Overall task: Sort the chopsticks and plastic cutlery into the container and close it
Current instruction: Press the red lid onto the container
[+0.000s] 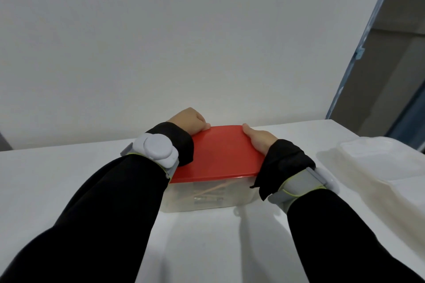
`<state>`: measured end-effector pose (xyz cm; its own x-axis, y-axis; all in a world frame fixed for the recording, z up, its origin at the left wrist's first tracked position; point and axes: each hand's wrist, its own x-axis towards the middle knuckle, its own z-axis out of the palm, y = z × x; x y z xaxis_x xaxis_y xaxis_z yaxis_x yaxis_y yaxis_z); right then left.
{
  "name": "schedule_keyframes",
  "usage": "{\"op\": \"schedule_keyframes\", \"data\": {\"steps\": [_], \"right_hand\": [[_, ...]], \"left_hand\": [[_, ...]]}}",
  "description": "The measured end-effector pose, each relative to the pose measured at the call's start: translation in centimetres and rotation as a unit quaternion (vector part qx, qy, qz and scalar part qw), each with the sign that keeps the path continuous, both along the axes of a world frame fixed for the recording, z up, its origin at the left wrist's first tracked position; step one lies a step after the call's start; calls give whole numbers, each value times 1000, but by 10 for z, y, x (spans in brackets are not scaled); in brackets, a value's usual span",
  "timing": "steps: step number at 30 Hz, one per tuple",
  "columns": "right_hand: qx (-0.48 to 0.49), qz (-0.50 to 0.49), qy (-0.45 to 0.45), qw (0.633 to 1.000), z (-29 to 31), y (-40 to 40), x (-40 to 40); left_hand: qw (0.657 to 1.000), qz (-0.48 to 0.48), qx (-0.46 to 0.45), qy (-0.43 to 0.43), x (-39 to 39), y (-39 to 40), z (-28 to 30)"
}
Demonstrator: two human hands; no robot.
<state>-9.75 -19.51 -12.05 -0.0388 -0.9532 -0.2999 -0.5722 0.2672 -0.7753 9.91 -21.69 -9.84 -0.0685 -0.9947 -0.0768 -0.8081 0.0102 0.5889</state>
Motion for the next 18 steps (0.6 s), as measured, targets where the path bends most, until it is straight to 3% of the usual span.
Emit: {"op": "schedule_keyframes", "data": {"steps": [4,9,13,15,18], "right_hand": [[-7,-10,-54,998,-2,-5,1],[-17,3,-50,999,-3,-8,4],[-1,3,-73,997,-3,-3,3],[-21,27,-11,999,1,0,4],[-161,37,139,976,12,7,14]], "left_hand": [[999,20,36,-32,-12,-6,9],[990,-8,132,-57,-22,-19,8],[987,-13,115,-111,-19,-24,7],[982,-17,110,-152,-20,-21,8],[984,-17,99,-144,-16,-20,7]]}}
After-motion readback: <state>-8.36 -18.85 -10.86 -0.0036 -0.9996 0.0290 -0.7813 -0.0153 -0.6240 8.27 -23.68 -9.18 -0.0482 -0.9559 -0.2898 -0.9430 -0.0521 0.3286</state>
